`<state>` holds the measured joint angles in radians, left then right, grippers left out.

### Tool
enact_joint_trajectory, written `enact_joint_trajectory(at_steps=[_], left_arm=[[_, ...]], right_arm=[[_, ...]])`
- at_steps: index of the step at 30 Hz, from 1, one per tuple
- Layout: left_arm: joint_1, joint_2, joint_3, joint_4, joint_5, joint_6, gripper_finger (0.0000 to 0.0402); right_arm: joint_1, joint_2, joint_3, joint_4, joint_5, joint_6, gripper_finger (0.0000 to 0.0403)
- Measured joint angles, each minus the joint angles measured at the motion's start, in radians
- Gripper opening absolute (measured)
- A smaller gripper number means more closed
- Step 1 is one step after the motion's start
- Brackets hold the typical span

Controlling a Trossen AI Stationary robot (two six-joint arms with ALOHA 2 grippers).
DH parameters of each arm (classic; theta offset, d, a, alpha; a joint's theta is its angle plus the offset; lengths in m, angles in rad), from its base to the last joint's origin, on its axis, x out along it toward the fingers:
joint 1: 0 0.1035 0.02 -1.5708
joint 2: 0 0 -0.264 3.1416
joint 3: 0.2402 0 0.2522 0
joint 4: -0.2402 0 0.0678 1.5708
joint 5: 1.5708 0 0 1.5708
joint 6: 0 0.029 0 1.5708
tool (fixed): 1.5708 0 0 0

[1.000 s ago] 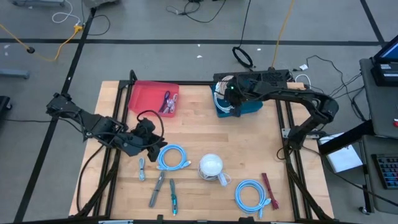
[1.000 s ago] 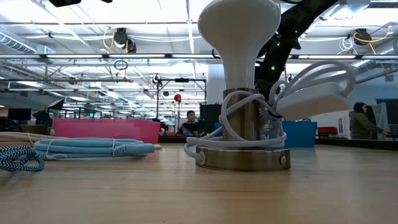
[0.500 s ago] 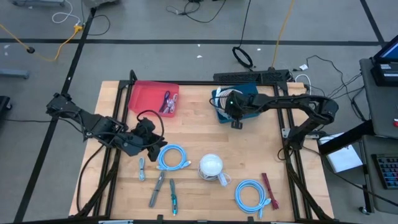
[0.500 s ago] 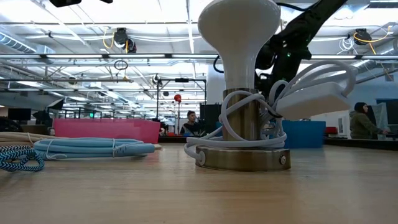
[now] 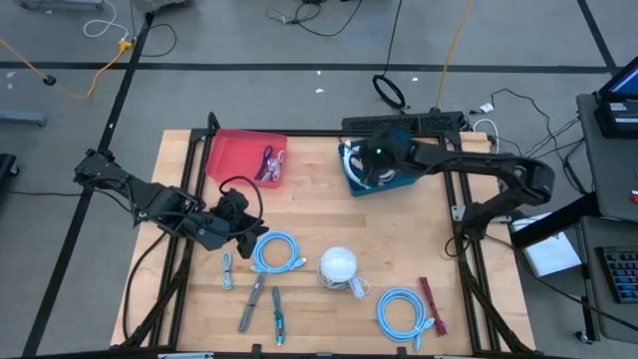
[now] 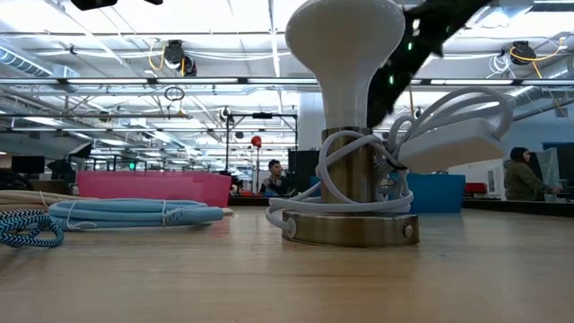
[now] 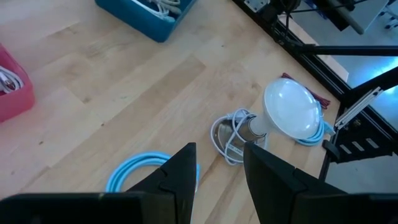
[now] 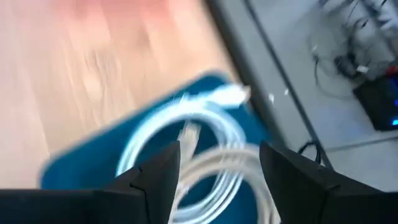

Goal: Pick & Place USB Port
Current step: Adjust the blue bin

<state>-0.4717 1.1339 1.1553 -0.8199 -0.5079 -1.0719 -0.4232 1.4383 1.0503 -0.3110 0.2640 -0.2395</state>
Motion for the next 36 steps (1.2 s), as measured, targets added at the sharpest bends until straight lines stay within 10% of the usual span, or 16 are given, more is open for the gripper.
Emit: enact_joint_trajectory(at_steps=[8,16,36], left_arm=[[0.014,0.000,0.000,0.001,0.000,0.027,0.0136],[0.014,0.000,0.000,0.001,-0.024,0.070,0.0136],[0.037,0.000,0.000,0.002,-0.016,0.089,0.0136]], right_arm=[[0.042,-0.148,0.102,-0.117,-0.230,0.223,0.0186],[0.270,-0.169,0.082,-0.412,-0.197,0.273,0.0013],[0.341,0.110,-0.054,-0.132,-0.112,0.249,0.0000]])
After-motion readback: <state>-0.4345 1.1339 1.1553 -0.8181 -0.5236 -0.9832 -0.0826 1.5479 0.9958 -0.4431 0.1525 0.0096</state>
